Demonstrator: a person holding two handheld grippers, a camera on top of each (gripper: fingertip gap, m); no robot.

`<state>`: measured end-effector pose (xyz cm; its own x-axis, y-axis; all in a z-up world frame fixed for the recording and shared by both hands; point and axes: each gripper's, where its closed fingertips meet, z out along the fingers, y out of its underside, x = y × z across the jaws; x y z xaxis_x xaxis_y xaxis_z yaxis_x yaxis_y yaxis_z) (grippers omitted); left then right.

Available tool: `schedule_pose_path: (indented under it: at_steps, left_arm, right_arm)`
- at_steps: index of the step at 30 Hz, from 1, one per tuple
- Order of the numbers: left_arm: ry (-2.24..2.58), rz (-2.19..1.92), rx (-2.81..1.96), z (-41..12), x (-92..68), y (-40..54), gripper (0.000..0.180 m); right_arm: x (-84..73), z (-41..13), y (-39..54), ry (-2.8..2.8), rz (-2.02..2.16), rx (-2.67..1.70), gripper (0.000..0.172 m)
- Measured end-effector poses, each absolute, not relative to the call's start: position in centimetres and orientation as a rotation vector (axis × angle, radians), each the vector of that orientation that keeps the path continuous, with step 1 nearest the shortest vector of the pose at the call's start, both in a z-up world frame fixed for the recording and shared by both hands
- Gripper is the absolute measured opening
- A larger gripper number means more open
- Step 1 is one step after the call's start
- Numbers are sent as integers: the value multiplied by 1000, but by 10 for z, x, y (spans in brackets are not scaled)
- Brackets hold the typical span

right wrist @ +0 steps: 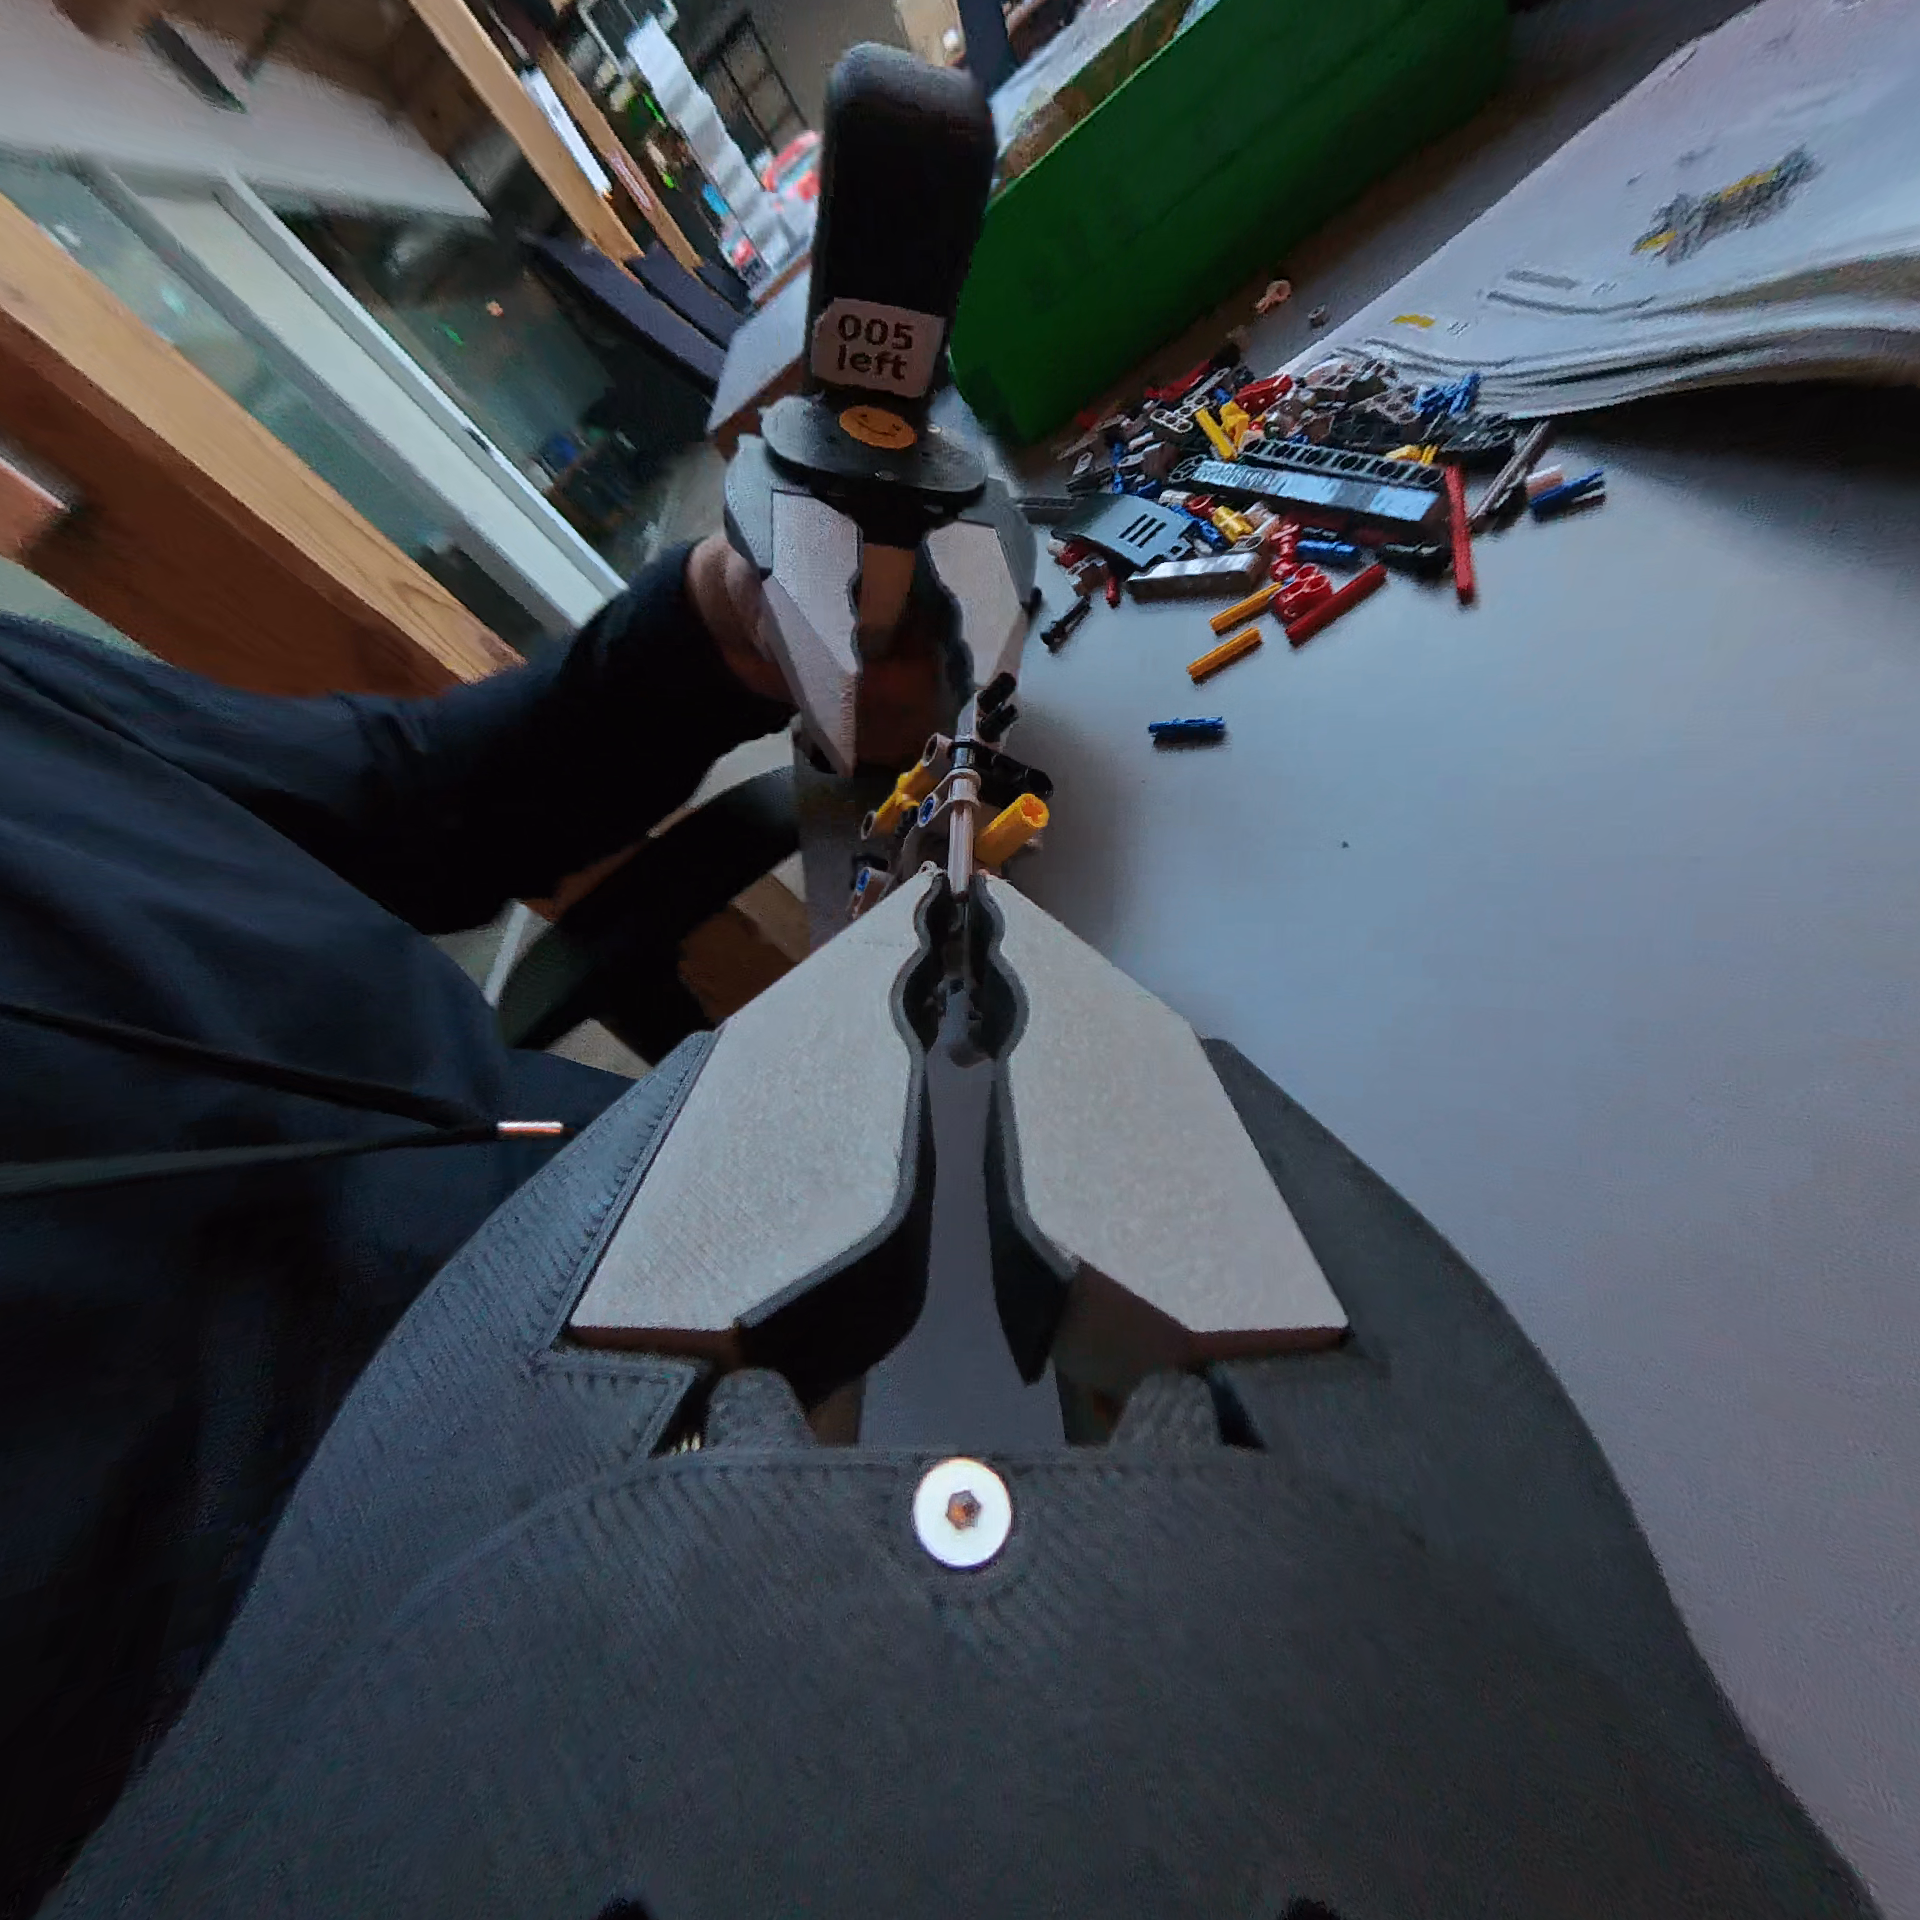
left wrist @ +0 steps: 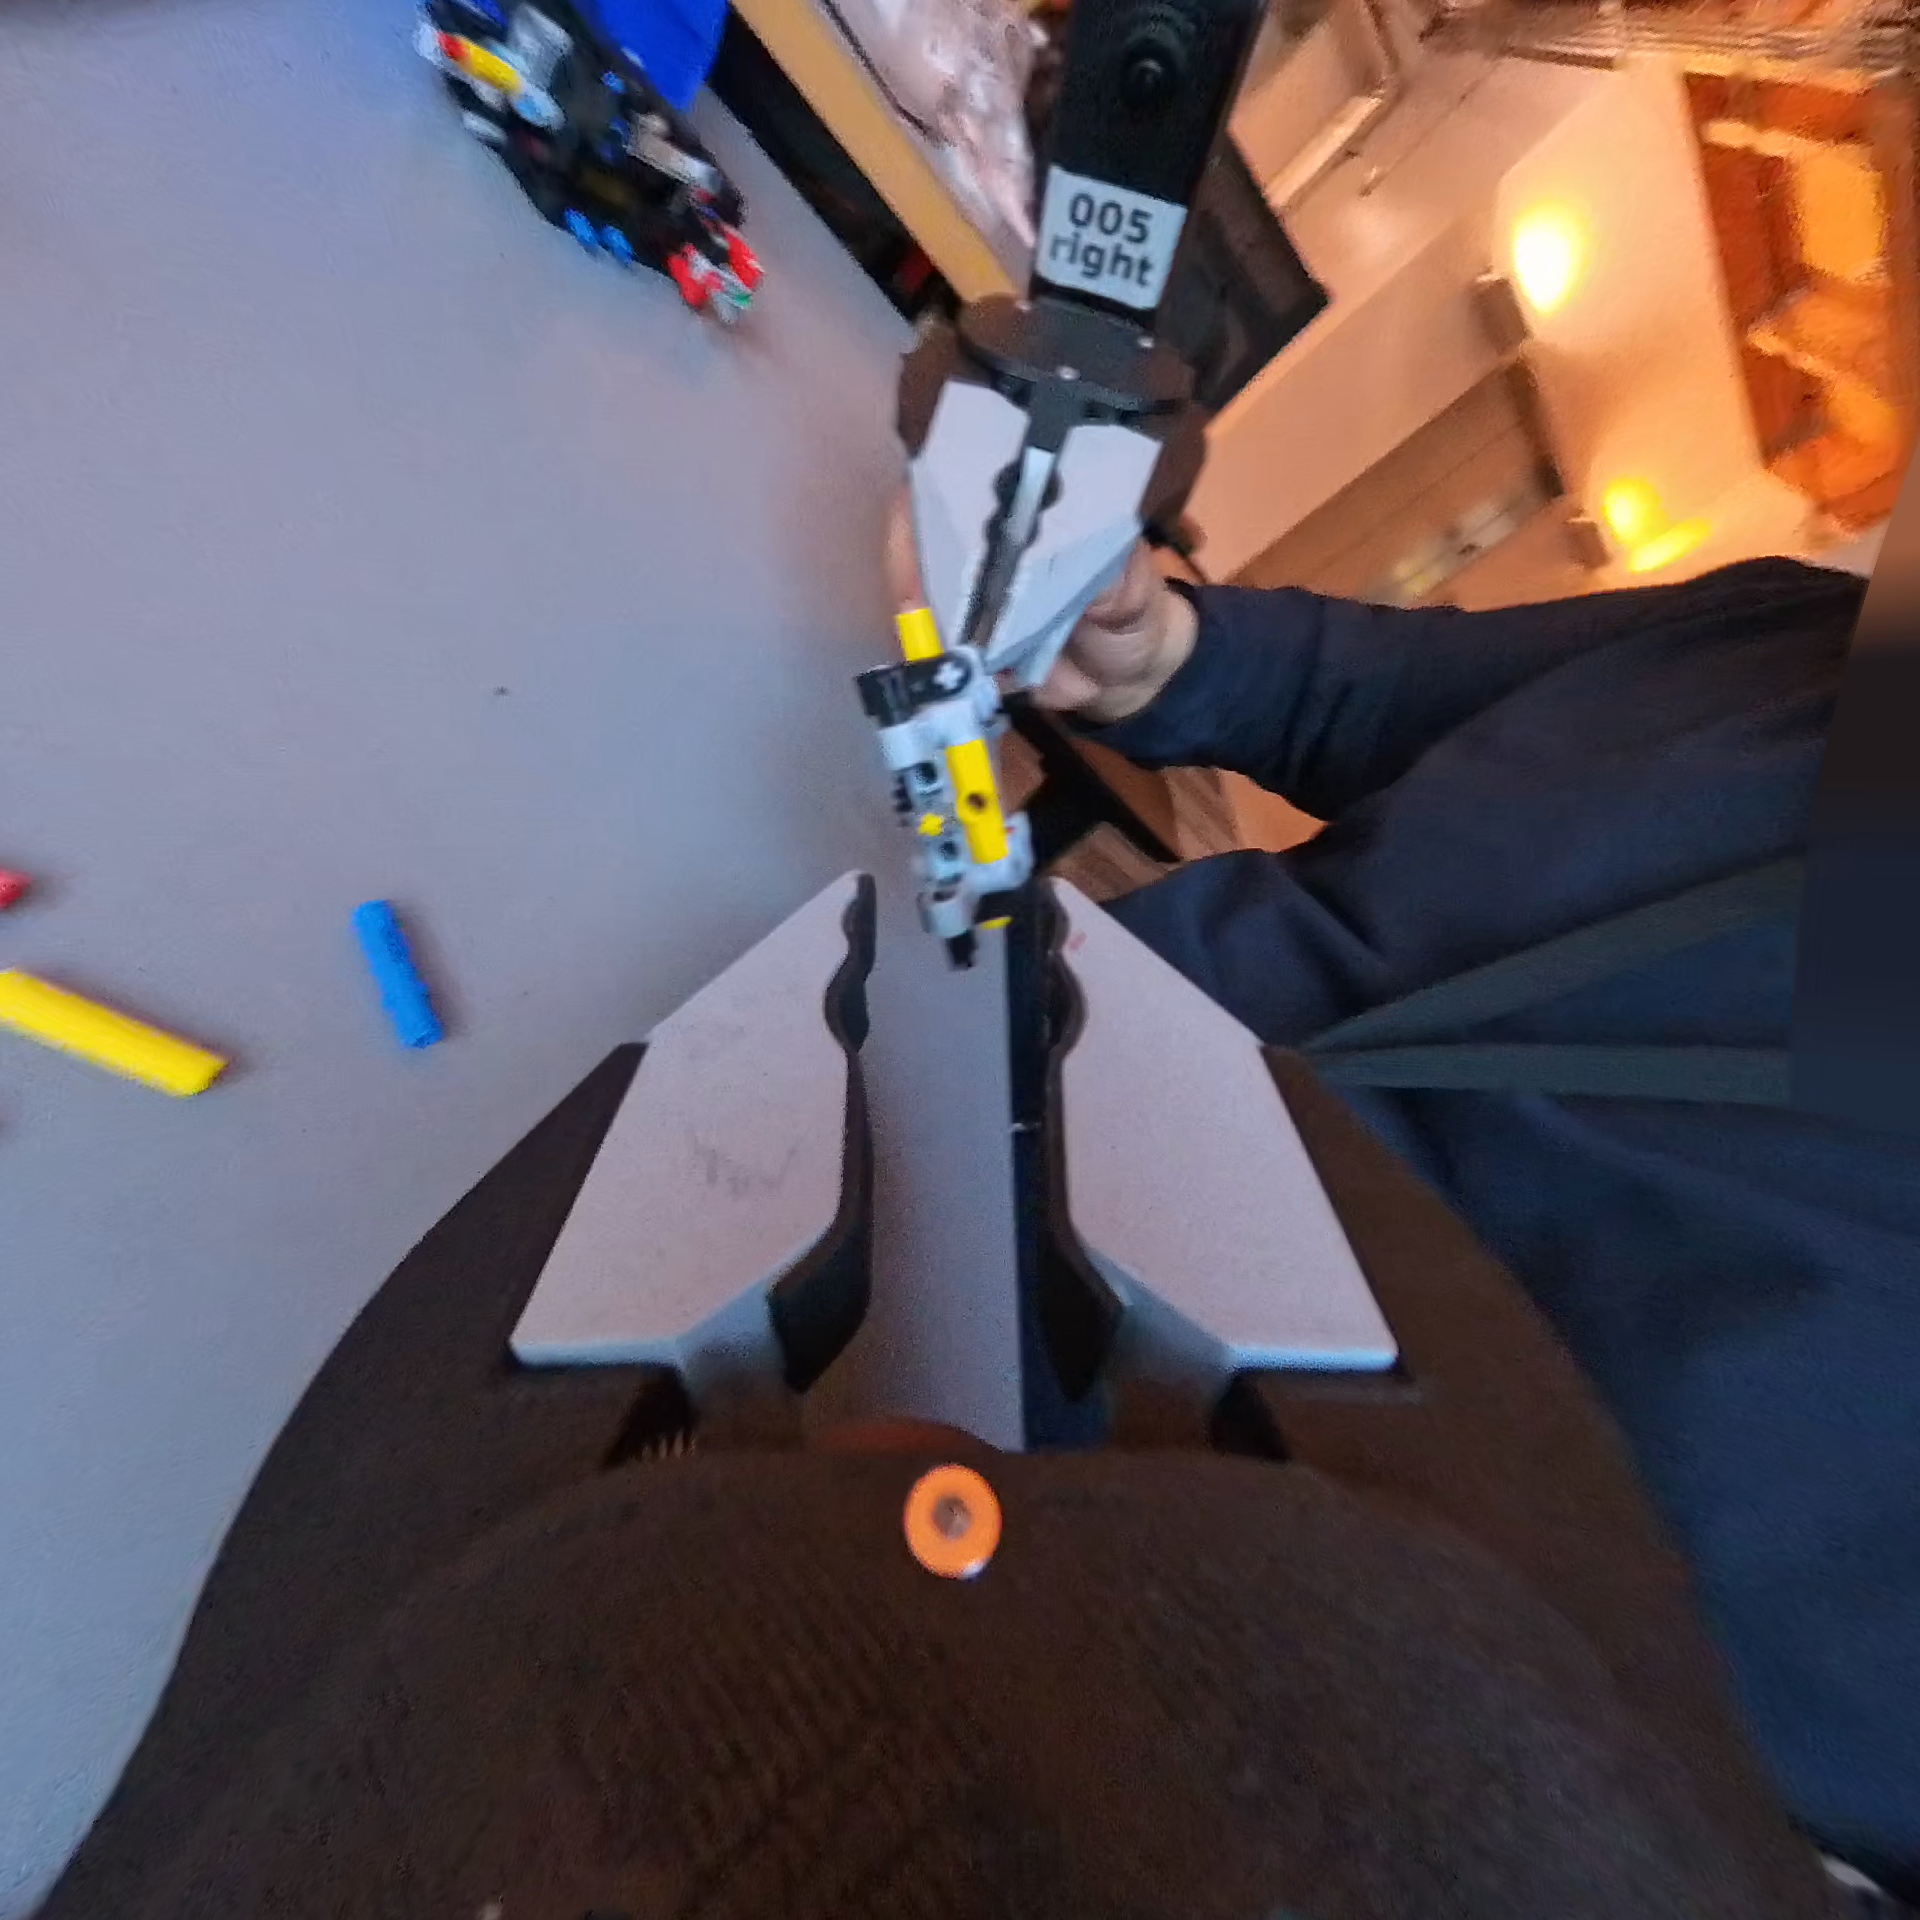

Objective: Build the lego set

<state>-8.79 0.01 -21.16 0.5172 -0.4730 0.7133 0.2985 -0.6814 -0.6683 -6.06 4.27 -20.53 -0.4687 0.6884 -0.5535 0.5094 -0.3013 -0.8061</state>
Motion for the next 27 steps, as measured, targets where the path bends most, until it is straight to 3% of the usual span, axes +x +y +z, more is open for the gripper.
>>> schedule_pose_path:
  at_steps: [6,15,27]
  left_arm:
    - [172,-1354,-1939,-207,-68,12,38]
    - [123,-1346,-1875,-201,-79,27,6]
    - [416,-944,-1977,-215,-72,29,4]
  right_arm:
    - [-63,-201,45,-1795,1741,-1387,0]
    - [-59,-196,51,-1808,1779,-1309,0]
    - [-44,-219,46,-2123,1904,-1450,1]
